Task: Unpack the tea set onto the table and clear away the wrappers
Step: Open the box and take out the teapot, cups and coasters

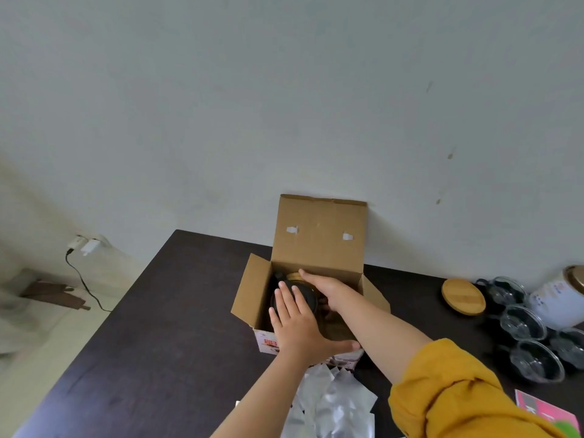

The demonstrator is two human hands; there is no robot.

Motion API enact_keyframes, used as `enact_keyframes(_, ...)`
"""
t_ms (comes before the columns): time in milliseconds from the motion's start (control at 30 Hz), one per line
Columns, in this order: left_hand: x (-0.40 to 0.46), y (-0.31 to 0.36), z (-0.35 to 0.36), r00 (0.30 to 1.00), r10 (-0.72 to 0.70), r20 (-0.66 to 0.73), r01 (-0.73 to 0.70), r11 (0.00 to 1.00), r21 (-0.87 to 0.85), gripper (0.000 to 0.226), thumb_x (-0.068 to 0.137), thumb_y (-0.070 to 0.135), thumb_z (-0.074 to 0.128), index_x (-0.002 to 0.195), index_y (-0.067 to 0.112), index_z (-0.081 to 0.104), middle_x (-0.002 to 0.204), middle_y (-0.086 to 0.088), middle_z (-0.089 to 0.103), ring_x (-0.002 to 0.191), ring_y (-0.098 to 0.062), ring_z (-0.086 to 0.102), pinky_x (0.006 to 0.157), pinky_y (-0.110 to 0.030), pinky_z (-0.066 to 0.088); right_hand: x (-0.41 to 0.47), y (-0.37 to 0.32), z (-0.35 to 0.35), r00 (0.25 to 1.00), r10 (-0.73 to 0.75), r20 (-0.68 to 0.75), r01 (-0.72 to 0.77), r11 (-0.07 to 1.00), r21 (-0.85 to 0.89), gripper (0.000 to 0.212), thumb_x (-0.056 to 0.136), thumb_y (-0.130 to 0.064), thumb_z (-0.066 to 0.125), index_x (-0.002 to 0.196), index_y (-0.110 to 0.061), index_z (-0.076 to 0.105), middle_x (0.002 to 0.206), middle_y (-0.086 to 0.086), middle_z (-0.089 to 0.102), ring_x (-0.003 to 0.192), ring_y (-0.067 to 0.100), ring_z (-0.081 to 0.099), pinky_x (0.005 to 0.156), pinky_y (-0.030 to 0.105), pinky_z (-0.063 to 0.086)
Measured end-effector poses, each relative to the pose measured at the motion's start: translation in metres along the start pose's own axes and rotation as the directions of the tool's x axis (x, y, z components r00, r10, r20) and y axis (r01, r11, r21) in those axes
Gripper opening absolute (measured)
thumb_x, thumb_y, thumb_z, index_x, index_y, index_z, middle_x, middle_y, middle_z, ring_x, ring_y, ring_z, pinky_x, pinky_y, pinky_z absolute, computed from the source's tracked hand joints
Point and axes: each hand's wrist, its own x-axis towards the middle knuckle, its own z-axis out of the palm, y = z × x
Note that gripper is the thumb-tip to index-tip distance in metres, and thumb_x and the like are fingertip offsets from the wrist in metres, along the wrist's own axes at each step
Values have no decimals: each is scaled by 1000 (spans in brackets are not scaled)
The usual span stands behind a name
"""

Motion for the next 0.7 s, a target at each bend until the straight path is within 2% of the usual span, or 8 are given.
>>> enact_keyframes(100, 1, 0, -1, 1000, 0, 13, 0, 1000, -3, 154, 42, 97, 46, 144, 6, -26, 151, -16, -34, 140, -32, -30, 115, -50, -9, 7, 0, 6, 1000, 10, -19, -9, 997, 71, 107, 69, -53, 78, 147, -8, 21, 150, 16, 30, 137, 35, 31, 115, 48, 27)
enact_keyframes(200, 1, -1, -2, 1000, 2, 12, -2, 1000, 2, 152, 45, 96, 47, 145, 6, -25, 151, -17, -33, 141, -32, -29, 115, -50, -9, 10, 3, 8, 999, -22, -45, 26, 996, 81, 106, 64, -52, 81, 145, -9, 27, 145, 15, 38, 132, 34, 37, 112, 47, 32)
enact_keyframes(333, 1, 0, -3, 1000, -5, 31, 4, 1000, 23, 158, 30, 101, 29, 145, 6, -25, 151, -17, -34, 141, -33, -29, 115, -51, -7, 4, 3, 3, 993, -73, -93, 76, 997, 29, 98, 60, -52, 84, 136, -9, 39, 131, 13, 52, 120, 33, 50, 105, 48, 40)
enact_keyframes(467, 3, -1, -4, 999, -12, 39, 10, 999, 51, 156, 39, 99, 43, 145, 6, -24, 151, -17, -33, 141, -33, -27, 115, -52, -5, -13, -5, -11, 989, -130, -72, 131, 991, 15, 99, 60, -58, 82, 134, -10, 38, 124, 14, 54, 104, 29, 57, 98, 45, 47)
enact_keyframes(567, 2, 1, -4, 999, -23, 45, 20, 998, 62, 156, 39, 99, 43, 145, 6, -24, 152, -16, -33, 141, -33, -27, 115, -52, -5, -31, -12, -25, 983, -180, 18, 180, 983, 23, 108, 62, -62, 78, 143, -10, 29, 134, 16, 49, 119, 30, 52, 104, 44, 41)
enact_keyframes(633, 2, 2, -5, 998, -32, 52, 28, 996, 81, 157, 38, 100, 42, 145, 5, -25, 152, -17, -33, 141, -33, -27, 116, -52, -4, -46, -13, -37, 968, -238, 74, 237, 971, 31, 104, 66, -64, 74, 144, -11, 30, 135, 16, 49, 124, 29, 49, 107, 42, 39)
enact_keyframes(700, 2, 2, -7, 998, -35, 56, 30, 995, 92, 158, 37, 101, 39, 144, 5, -26, 151, -17, -33, 141, -33, -27, 116, -52, -4, -60, -10, -56, 945, -317, 75, 314, 948, 46, 97, 67, -64, 72, 141, -13, 36, 130, 14, 53, 121, 27, 52, 106, 40, 41)
